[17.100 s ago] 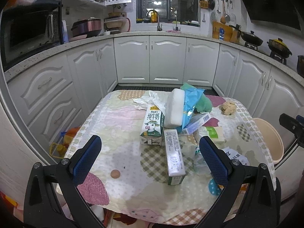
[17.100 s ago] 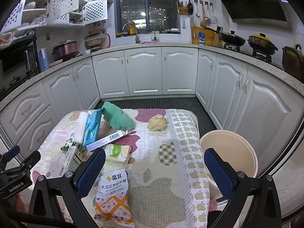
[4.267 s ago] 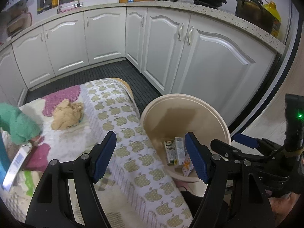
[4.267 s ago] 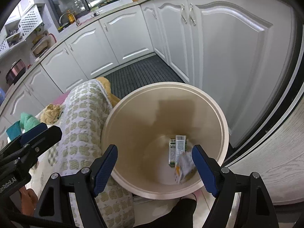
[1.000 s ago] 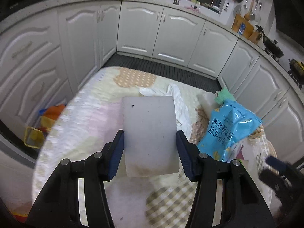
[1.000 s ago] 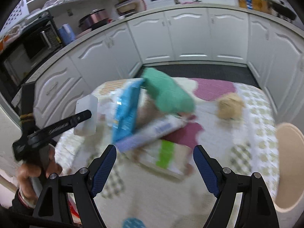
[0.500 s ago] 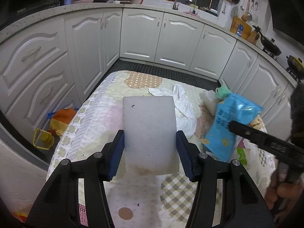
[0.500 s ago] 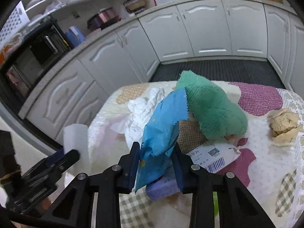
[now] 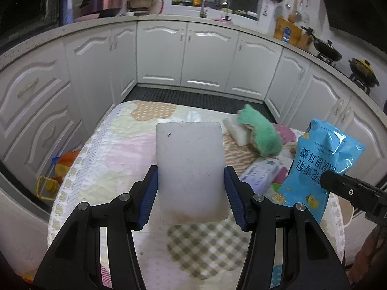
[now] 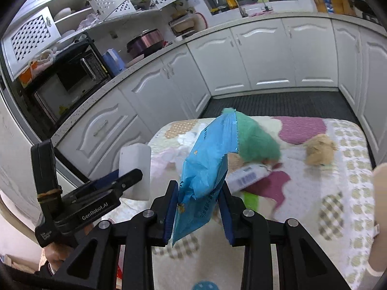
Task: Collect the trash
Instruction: 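Carry the foam block and blue bag with both tools over the beige bin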
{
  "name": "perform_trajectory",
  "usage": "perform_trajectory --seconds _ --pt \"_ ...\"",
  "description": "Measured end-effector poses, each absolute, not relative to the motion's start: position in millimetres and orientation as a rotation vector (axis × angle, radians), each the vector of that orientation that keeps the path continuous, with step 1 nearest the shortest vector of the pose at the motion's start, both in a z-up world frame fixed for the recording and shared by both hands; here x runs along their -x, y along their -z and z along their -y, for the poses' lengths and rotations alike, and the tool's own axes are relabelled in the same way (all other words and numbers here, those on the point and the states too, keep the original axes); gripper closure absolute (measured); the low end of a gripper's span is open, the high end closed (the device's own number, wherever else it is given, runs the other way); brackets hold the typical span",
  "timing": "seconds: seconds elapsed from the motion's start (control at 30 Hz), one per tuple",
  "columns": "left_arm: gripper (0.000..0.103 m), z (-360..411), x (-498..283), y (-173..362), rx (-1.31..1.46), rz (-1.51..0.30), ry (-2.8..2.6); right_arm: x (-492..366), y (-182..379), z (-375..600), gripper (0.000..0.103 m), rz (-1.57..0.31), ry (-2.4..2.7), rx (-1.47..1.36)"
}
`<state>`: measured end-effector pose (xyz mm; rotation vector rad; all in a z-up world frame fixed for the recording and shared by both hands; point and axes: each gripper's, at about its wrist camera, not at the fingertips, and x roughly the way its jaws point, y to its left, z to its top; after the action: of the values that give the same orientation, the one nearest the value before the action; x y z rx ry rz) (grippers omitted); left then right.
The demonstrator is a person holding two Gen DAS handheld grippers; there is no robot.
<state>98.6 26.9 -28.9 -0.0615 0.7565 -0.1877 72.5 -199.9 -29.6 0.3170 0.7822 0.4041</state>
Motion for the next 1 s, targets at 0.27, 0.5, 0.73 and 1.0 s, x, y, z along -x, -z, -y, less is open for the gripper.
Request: perform_trajectory --seconds 0.27,0.5,0.73,1.0 --pt "0.05 11.8 -86.0 18.8 0.014 -0.73 0.241 -47.7 24.2 232.8 0.071 -0.751 -0.334 -0.316" --pt "0.05 47.2 -79.1 11.2 -0.015 -0.715 0.292 -32.0 17.6 258.4 0.071 -0.726 -0.276 -0.319" --pt "0.05 82.0 -73.7 6.6 -0.037 -0.705 0.343 -18.7 14.6 285.7 0.071 -0.708 -0.225 -0.328" --pt "0.05 120.6 -68.2 5.6 -0.065 -0.705 0.397 -8.5 14.3 310.9 0.071 -0.697 -0.173 -0.352"
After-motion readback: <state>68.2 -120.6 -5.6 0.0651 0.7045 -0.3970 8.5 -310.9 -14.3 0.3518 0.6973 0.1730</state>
